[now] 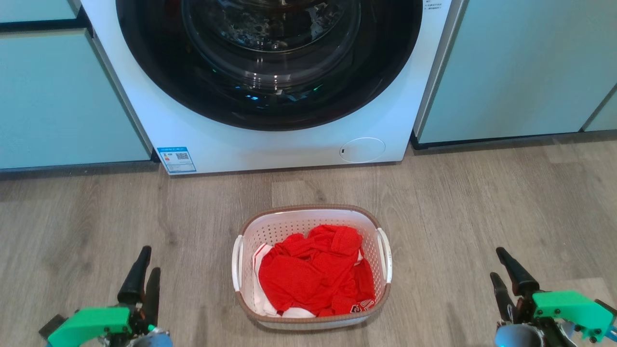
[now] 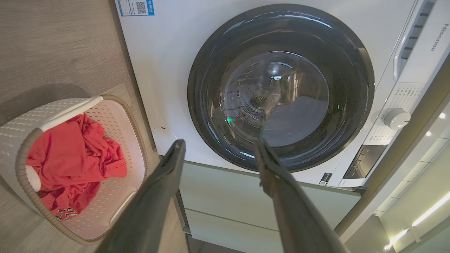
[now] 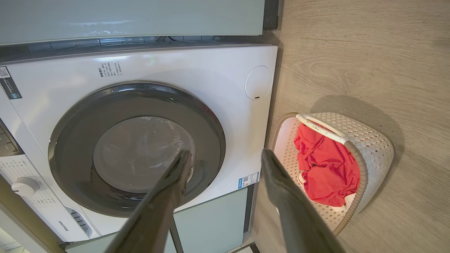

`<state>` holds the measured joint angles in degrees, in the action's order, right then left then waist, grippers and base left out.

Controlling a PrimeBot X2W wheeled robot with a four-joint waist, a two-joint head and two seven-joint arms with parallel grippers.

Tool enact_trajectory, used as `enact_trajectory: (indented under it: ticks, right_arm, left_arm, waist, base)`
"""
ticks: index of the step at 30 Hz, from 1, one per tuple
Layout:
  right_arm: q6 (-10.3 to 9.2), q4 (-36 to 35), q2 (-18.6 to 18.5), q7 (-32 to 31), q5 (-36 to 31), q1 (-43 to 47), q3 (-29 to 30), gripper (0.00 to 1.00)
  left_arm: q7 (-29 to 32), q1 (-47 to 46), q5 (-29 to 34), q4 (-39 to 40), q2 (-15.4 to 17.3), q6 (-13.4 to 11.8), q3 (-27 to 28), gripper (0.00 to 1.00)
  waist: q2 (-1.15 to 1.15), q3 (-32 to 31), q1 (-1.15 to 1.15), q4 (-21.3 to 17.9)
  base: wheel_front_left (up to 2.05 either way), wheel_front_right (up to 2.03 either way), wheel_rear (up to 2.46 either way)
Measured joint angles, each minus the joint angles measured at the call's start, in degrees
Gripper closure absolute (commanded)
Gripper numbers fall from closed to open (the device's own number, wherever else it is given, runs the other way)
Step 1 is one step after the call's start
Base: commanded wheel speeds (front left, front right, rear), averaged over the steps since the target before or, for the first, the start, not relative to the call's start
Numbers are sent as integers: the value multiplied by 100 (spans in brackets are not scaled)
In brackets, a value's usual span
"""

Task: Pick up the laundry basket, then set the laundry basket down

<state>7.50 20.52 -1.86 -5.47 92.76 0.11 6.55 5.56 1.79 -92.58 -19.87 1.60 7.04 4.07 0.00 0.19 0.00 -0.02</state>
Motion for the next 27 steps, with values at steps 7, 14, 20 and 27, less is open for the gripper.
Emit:
enact_trajectory:
  ticks: [7,14,20,27]
  right_arm:
    - [0,-5,0,102,-132,-7,-93,0]
    - [1,-103,0,211,-481,-11,-115,0]
    - [0,-255,0,322,-998,-16,-163,0]
    - [0,-453,0,439,-1767,-18,-328,0]
  left_arm:
    - [-113,-22,172,64,0,0,-20,0]
    - [-220,-23,556,244,1,-53,-30,0]
    - [-327,-24,1015,435,2,-121,-143,0]
    - [-421,-30,1681,638,3,-259,-227,0]
  waist:
    - [0,-1,0,-5]
    - [0,3,0,-12]
    - [0,12,0,-16]
    - [0,26,0,-15]
  base:
    - [0,0,0]
    - [0,0,0]
    - [0,0,0]
    - [0,0,0]
